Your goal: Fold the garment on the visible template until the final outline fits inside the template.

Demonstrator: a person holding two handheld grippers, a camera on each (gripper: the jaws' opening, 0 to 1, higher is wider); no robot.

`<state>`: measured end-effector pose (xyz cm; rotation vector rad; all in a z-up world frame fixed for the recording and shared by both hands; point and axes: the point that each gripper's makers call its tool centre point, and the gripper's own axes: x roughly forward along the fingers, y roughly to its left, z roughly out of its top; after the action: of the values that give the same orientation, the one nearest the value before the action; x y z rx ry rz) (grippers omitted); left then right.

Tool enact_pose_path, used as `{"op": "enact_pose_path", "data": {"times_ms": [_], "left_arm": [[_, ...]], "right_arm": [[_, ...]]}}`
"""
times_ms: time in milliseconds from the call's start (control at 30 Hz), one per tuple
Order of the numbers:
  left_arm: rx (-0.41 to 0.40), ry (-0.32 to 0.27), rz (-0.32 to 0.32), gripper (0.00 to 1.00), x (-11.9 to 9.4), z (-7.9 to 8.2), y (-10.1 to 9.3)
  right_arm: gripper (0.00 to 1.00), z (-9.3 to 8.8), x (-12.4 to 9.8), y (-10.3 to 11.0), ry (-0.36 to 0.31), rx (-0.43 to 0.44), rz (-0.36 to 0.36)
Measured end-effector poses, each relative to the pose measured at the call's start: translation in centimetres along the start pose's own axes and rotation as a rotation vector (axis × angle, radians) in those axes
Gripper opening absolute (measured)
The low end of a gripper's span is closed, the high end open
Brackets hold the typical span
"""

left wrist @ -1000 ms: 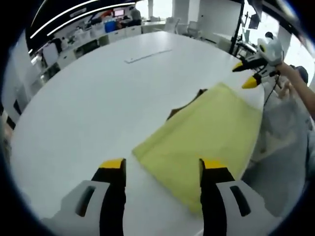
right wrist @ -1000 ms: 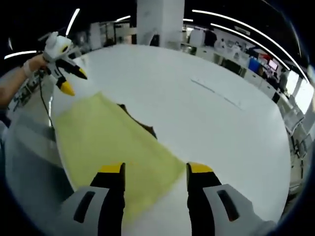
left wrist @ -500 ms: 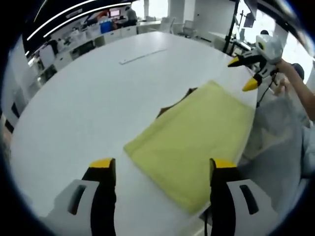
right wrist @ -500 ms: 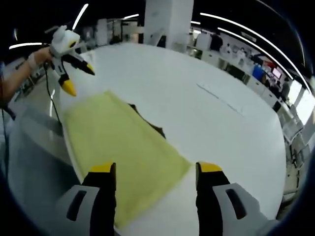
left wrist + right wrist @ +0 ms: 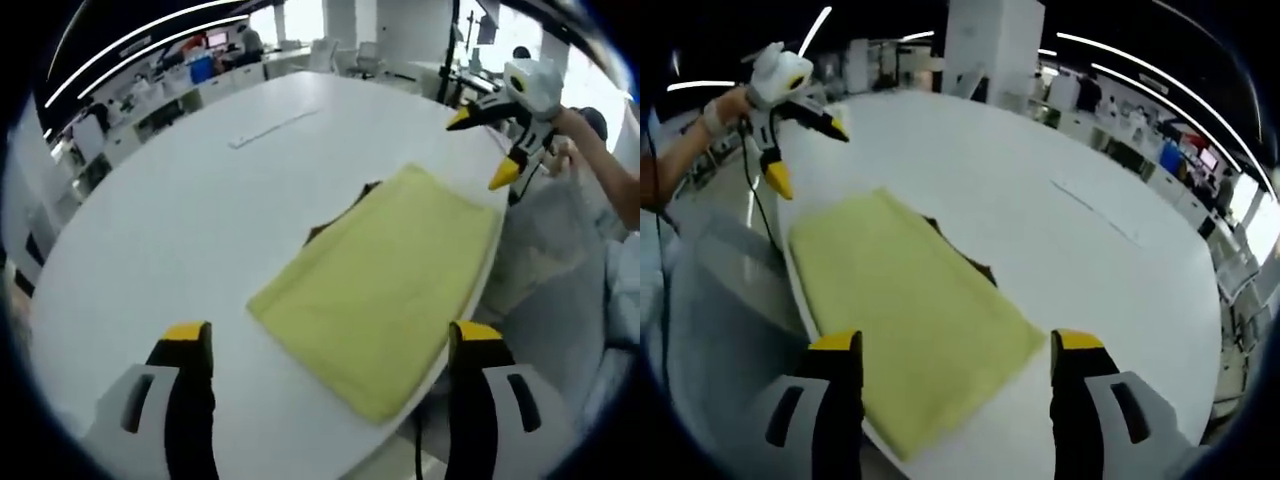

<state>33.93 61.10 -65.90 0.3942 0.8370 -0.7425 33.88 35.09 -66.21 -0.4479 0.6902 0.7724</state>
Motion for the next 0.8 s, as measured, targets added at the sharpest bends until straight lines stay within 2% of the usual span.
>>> {"op": "enact_pose_path", "data": {"times_ms": [267, 533, 800], "left_arm": [[0.009, -0.018, -0.011, 0.99, -0.7, 0.2, -0.7], [0.0, -0.03, -0.031, 1.0, -1.2, 0.1, -1.7], [-0.021, -0.035, -0.054, 1.0, -1.8, -0.1, -3.3]], "right_arm": [[0.89, 1.1, -0.8, 1.1, -0.021, -0.035, 0.003], [0.98, 1.3, -1.8, 1.8, -0.015, -0.053, 0.01], [1.0, 1.1, -2.7, 3.1, -0.02, -0.031, 0.029]]}}
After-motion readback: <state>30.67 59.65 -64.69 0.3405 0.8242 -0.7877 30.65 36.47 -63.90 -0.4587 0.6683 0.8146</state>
